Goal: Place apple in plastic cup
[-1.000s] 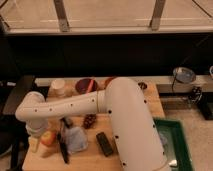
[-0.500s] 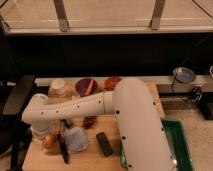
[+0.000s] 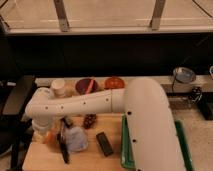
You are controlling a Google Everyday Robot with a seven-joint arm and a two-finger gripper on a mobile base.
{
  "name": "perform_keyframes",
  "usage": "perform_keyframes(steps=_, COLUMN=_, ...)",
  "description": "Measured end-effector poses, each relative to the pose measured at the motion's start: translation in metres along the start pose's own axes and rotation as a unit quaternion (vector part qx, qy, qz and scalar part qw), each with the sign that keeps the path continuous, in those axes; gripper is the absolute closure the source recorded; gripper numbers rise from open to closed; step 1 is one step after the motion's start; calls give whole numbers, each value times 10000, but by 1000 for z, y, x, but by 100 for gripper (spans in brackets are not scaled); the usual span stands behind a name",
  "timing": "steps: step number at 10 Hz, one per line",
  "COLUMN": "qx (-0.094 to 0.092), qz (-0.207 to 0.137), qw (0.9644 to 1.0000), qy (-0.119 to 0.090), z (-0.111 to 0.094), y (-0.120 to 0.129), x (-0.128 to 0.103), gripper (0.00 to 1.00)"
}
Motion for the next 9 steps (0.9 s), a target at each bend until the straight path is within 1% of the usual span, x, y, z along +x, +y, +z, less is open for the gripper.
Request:
perform_keyframes(steps=1, qx=1, qz=257, qw=9995, qy=193, z=-27, y=11, x=-6, gripper=100)
perform_keyframes(steps=2, qx=-20, qz=437, qw=9986, qy=313, z=-47, y=21, x=-13, gripper=100)
perform_keyframes(steps=3, qx=-65, qz=684, qw=9965, qy=473, z=-75, y=34, x=-26, gripper=100)
perform_keyframes(steps=4, qx=-125, qz=933, qw=9938, qy=599, z=-98, y=50, x=-42, gripper=100)
perform_keyframes(steps=5, qx=-181, qz=1194, qw=9902, qy=699, z=-118, y=65, x=-58, gripper=100)
perform_keyframes(steps=6, qx=-210, qz=1447, qw=9863, qy=766, z=-133, y=78, x=-74, gripper=100)
perform_keyframes(steps=7, qx=-220, qz=1730, qw=9812, qy=821, z=-144, y=93, x=-93, gripper=100)
perform_keyframes(steps=9, qx=-196, qz=2190, qw=9711, qy=928, z=-160, y=121, x=-128, gripper=100)
